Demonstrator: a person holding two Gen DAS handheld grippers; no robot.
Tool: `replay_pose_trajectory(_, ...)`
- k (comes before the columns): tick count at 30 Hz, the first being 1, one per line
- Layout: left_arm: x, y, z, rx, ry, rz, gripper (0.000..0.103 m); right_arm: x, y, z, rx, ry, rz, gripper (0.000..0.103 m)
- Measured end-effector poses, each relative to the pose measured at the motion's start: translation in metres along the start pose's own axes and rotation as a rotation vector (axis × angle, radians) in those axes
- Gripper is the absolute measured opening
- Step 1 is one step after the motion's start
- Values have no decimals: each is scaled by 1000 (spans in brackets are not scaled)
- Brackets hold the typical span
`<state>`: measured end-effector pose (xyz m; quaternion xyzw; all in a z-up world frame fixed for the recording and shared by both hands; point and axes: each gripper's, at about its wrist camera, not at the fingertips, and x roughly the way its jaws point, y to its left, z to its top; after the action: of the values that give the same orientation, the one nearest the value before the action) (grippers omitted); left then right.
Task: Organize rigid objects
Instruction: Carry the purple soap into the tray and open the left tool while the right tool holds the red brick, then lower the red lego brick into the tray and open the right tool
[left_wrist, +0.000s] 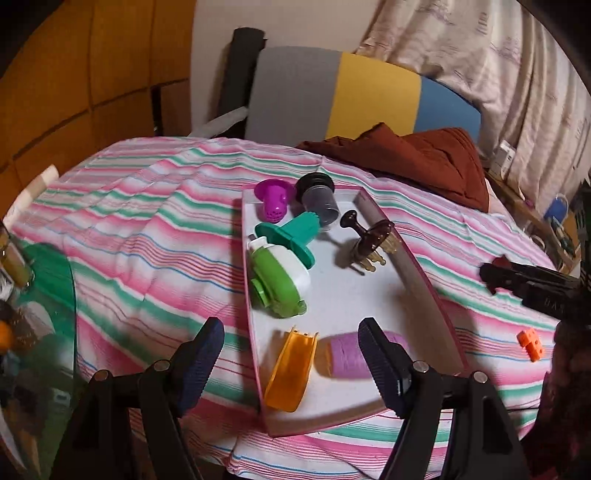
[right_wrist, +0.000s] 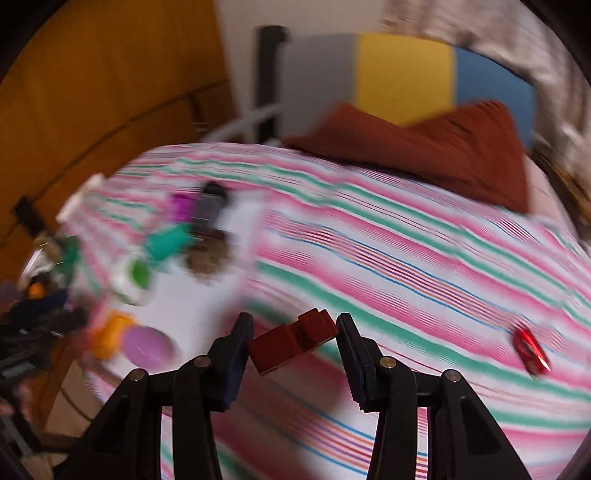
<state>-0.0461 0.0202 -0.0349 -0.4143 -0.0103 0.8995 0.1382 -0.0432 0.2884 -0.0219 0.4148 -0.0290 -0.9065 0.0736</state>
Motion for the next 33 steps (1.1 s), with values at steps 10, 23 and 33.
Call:
replay_pose_trajectory(10, -2, 9, -4, -15, 7, 34, 77, 71, 82, 11, -153, 120, 34, 47)
replay_pose_trajectory(23, 1, 10, -5, -10, 12, 45, 77, 100, 78, 0, -183, 188, -36, 48)
replay_pose_trajectory(33, -4, -1, -3, 23, -1, 47, 77, 57, 63, 13, -102, 77, 0, 63)
